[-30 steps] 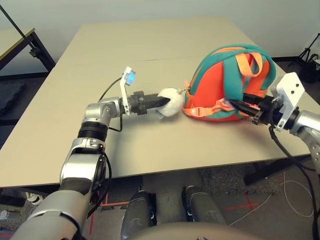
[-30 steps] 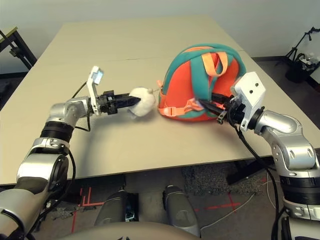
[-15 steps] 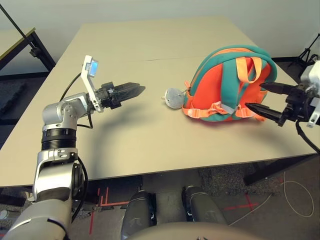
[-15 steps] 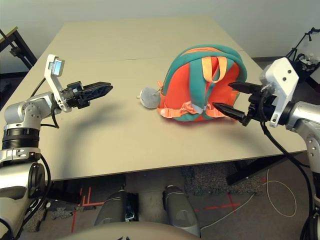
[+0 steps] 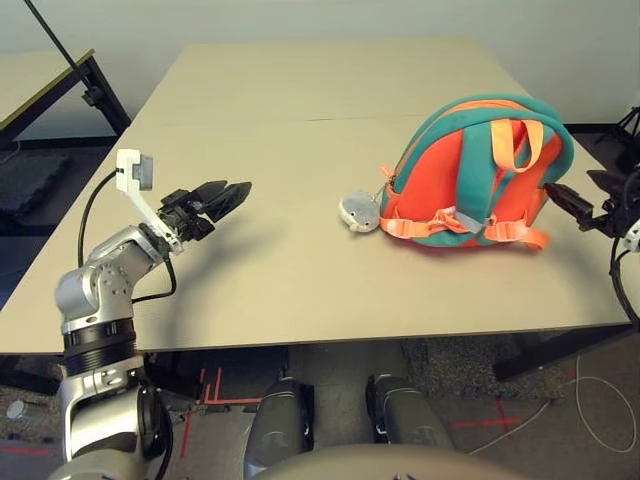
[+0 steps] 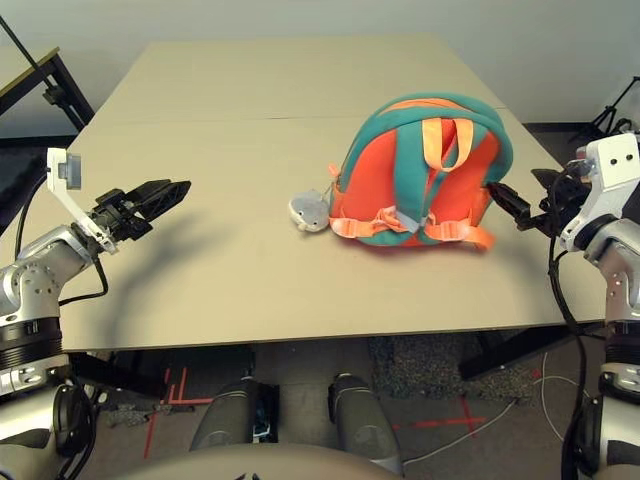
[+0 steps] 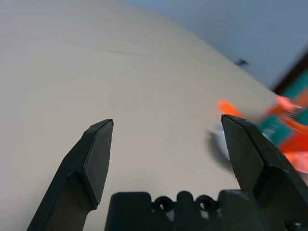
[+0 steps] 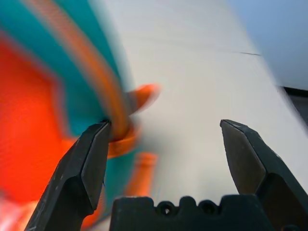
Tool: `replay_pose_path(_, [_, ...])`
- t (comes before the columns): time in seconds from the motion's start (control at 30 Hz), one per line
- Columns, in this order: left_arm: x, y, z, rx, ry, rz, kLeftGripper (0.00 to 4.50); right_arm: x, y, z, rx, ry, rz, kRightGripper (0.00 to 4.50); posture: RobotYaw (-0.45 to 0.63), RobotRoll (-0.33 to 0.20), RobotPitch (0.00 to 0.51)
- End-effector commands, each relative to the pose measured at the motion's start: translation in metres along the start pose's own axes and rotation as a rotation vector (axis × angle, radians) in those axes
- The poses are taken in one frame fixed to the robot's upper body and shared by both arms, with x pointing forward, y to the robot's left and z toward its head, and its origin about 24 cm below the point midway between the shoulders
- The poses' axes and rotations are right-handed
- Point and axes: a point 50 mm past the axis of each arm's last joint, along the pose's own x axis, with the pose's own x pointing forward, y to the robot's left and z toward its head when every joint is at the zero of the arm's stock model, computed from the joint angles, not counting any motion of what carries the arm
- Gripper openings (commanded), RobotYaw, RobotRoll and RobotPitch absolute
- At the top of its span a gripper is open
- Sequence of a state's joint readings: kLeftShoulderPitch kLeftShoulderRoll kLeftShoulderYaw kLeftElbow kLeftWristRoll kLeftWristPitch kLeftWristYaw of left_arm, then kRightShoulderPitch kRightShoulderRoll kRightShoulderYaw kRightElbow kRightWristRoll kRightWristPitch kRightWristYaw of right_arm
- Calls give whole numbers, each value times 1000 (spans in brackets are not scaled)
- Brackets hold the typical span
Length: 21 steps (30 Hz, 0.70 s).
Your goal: Put the pencil case into the backpack and zip it.
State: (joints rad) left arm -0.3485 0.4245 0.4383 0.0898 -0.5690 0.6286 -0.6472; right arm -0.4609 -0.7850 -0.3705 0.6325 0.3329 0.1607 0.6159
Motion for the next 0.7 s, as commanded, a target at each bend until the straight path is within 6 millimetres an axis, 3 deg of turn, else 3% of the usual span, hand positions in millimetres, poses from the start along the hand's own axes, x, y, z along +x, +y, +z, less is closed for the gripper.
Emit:
replay_pose_path(0.03, [-4,11,-11,51,-25,138,4500,0,-15,-13,33,-1,-160,4472,-93,0,47])
replay_pose_path(0.2, [-2,29,-20,117,-126,358,4500,-2,-28,-29,91,17,-366,4472,-99,0,51])
replay_pose_path(0.7, [20,45,-40,228,-190,585,4500,8,-23,-45,97,66,-441,4472,-112,0,76])
